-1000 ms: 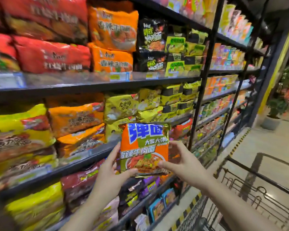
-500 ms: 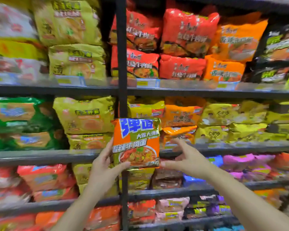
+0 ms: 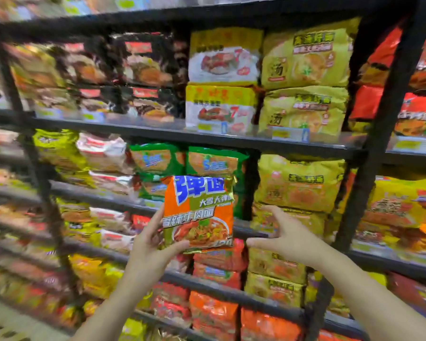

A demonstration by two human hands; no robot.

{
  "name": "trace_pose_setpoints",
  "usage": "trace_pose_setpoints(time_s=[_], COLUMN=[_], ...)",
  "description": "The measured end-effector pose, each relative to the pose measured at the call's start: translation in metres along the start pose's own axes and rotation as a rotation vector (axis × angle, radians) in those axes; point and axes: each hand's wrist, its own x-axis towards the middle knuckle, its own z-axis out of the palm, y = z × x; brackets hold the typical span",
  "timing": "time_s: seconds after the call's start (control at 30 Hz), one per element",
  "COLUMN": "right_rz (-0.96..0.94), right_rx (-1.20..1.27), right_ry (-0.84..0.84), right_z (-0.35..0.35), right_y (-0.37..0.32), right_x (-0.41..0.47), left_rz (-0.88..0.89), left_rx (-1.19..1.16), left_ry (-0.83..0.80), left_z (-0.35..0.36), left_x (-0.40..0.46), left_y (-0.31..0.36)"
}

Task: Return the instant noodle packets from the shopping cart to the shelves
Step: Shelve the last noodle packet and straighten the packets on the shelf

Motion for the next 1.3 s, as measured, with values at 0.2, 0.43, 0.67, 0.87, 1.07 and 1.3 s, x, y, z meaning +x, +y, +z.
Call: trace_pose_setpoints(time_s=[0.2, 0.43, 0.67, 0.87, 1.07, 1.3], right_rz=[-0.063, -0.2, -0.358, -0.504, -0.587, -0.609], right_rx=[0.081, 0.07, 0.057, 0.062, 0.119, 0.115], right_ry=[-0.097, -0.22, -0.314, -0.377, -0.421, -0.497], right_z=[0.077, 0.142, 0.221, 0.295, 0.359, 0.428], right_y=[-0.085, -0.167, -0.252, -0.337, -0.426, -0.519], right_x=[0.057, 0.127, 0.214, 0.294, 0.381, 0.447], left_rz=[0.001, -0.001, -0.05, -0.051, -0.055, -0.08], left_rx=[0.065, 0.14, 0.2, 0.26, 0.305, 0.287], left_ry=[0.112, 0.259, 0.424, 0.582, 0.722, 0.813], left_z=[-0.122, -0.226, -0.331, -0.426, -0.521, -0.615], left_x=[0.01, 0.018, 0.024, 0.047, 0.091, 0.127], left_y=[-0.021, -0.035, -0.062, -0.078, -0.102, -0.13])
